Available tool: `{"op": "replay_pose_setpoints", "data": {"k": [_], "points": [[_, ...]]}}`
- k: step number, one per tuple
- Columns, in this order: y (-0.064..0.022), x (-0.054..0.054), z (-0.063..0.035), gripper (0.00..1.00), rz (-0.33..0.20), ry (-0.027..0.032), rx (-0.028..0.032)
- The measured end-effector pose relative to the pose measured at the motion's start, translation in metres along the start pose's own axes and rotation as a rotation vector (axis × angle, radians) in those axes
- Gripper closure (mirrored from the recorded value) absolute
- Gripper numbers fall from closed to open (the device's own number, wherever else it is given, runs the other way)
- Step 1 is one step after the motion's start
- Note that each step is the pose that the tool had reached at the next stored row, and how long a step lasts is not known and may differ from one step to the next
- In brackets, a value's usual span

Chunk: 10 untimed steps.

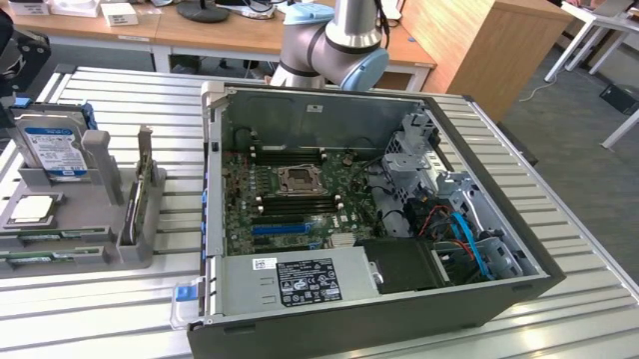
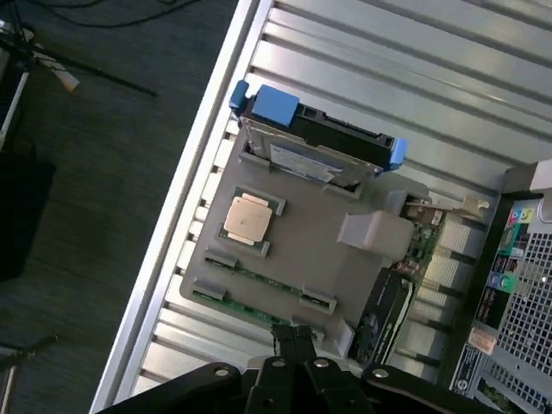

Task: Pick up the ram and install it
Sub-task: 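Pick up the ram and move it above insertion slot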

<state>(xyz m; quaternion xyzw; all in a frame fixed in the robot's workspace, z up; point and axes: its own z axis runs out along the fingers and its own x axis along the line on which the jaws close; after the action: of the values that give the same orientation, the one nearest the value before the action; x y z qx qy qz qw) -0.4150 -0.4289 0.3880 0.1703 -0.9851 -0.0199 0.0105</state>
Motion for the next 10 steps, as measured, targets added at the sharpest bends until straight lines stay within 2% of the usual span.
{"op": "replay_pose_setpoints", "data": {"k": [10], "points": [[0.0,0.0,0.0005,0.89,-0.181,0.0077,0.0026]]}}
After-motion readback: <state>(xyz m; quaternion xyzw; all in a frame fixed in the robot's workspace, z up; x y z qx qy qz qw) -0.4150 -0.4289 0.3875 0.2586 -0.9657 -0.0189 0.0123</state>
